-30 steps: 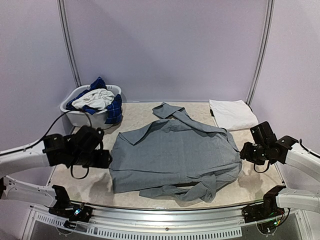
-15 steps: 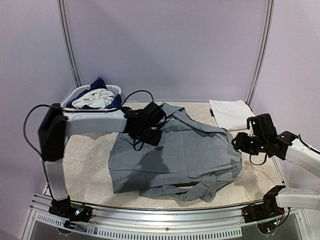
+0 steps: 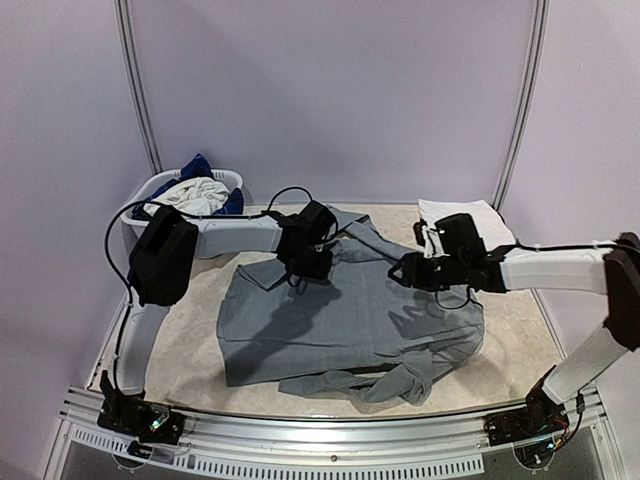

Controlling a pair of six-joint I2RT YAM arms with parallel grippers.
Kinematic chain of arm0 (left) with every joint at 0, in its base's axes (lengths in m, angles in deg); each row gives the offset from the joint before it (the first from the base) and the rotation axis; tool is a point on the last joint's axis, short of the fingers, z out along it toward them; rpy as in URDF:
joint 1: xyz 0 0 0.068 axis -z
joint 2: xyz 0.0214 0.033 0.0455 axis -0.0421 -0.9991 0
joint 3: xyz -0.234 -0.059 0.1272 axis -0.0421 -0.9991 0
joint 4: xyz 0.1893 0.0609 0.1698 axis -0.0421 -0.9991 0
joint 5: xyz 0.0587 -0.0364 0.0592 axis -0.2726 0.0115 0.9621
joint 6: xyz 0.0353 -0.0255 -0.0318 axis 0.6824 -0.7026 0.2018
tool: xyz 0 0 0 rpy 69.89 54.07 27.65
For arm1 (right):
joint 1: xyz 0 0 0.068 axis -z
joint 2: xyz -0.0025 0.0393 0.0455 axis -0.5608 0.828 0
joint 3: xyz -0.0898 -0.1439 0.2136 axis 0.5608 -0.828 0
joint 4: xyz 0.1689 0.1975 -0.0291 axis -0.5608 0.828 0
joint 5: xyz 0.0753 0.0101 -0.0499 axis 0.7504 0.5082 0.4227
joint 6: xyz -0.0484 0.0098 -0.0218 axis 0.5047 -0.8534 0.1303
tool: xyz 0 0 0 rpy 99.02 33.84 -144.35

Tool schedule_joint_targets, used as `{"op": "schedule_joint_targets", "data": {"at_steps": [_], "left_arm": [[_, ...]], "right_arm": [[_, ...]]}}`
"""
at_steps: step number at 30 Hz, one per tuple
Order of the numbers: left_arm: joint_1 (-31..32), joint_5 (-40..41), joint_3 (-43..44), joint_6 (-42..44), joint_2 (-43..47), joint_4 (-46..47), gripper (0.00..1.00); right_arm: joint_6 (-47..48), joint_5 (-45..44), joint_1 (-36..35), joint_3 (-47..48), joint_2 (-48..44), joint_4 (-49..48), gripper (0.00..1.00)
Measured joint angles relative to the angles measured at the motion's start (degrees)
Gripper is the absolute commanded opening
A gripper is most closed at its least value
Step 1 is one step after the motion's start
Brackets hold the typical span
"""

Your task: Fold and stack the mixed laundry pile

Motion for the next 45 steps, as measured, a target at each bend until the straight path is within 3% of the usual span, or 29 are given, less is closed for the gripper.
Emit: {"op": "schedule_joint_targets", "data": {"at_steps": [17,23,35,45], "left_arm": [[-7.0,1.1,3.3,2.5,-1.5,-3.8,0.34],[-9.3,2.4,11.8,5.2,-5.7,-6.7,0.34],[-16.4,-1.0,36.6,9.2,-20.8,-13.5,0.37],[-18.9,-1.9,37.1,10.6,-18.4,-14.3,0.39]], "right_arm": [[-1.1,1.3,-0.6,1.6,16.7,-4.2,0.45],[-1.3,1.4,-0.6,2.4,18.5,-7.0,0.45],[-1.2,1.1,-0.6,3.9,19.6,-6.7,0.45],[0.3,-1.2,-0.6,9.0,18.6,4.6,0.46]]}}
